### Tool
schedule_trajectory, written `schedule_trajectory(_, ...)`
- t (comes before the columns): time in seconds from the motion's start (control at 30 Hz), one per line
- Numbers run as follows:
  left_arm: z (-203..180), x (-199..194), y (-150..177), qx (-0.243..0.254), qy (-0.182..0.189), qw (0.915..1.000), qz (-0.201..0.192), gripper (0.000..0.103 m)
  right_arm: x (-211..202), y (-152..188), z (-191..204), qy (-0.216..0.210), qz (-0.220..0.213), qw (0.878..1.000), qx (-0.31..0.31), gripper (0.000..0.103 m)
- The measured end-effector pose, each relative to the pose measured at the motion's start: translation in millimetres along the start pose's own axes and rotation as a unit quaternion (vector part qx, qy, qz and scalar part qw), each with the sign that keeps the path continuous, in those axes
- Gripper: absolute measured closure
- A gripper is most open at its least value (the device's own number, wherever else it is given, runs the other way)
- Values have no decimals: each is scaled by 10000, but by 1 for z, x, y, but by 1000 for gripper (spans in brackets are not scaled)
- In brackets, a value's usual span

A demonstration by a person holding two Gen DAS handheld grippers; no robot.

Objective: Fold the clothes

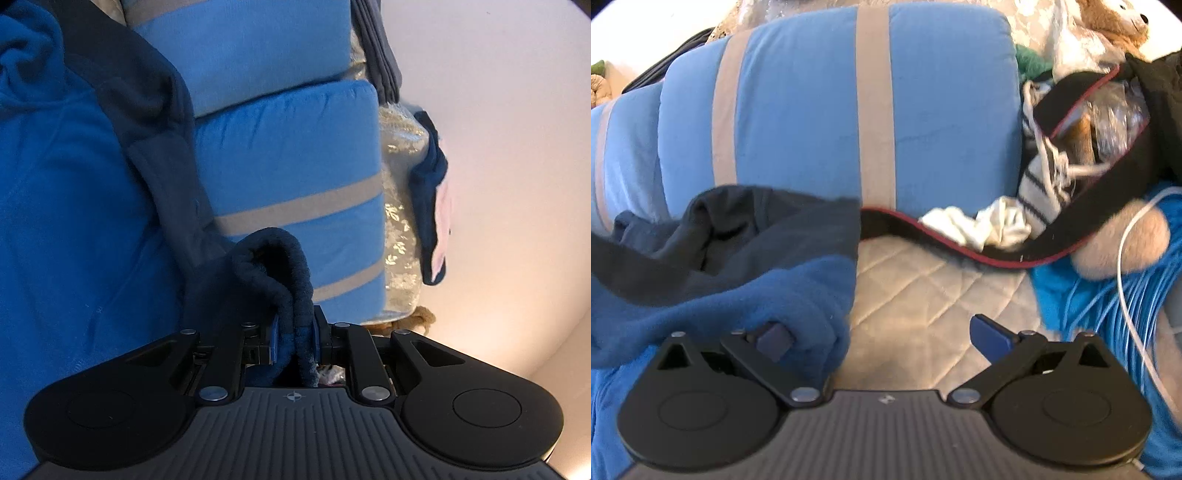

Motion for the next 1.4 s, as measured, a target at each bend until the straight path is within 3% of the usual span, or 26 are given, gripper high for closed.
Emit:
schedule_trajectory(0.1,-8,0,0,-4,106,9999,-2,87,3,23,10,-28,13,10000,-85,0)
schedule_trajectory(0.23,-30,4,-9,-37,284,9995,-119,87,13,48,35,-11,48,9972,-752,0)
schedule_trajectory(0.43,-93,24,-21,108,697,9972,-260,88,25,59,73,151,-94,9880,-1533,0)
schedule_trajectory(0.63,-150,48,-37,206,1025,9938,-372,88,41,50,83,341,-292,9888,-1423,0)
schedule_trajectory(0.83,-169,46,-58,242,1064,9915,-711,88,48,47,62,759,-270,9871,-1383,0)
schedule_trajectory(1.03,-164,41,-66,201,943,9915,-879,87,47,52,30,289,-205,9982,-488,0)
schedule_trajectory(1.27,-157,39,-60,202,925,9926,-764,87,41,50,14,-244,-130,9989,380,0)
schedule_trajectory(1.3,-158,40,-59,208,930,9927,-737,87,40,50,15,-270,-144,9988,374,0)
schedule_trajectory(1.4,-162,44,-55,234,956,9929,-663,88,35,48,49,3,-282,9966,-781,0)
Point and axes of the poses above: each gripper's, at about its wrist camera, not at the fingertips, and x roughly the way its jaws point, z to its left, y to its underside, the point moved 2 cm from there along x, roughly the way its jaws point, and after that the axes turned 4 degrees about z, right-handed, at the moved point
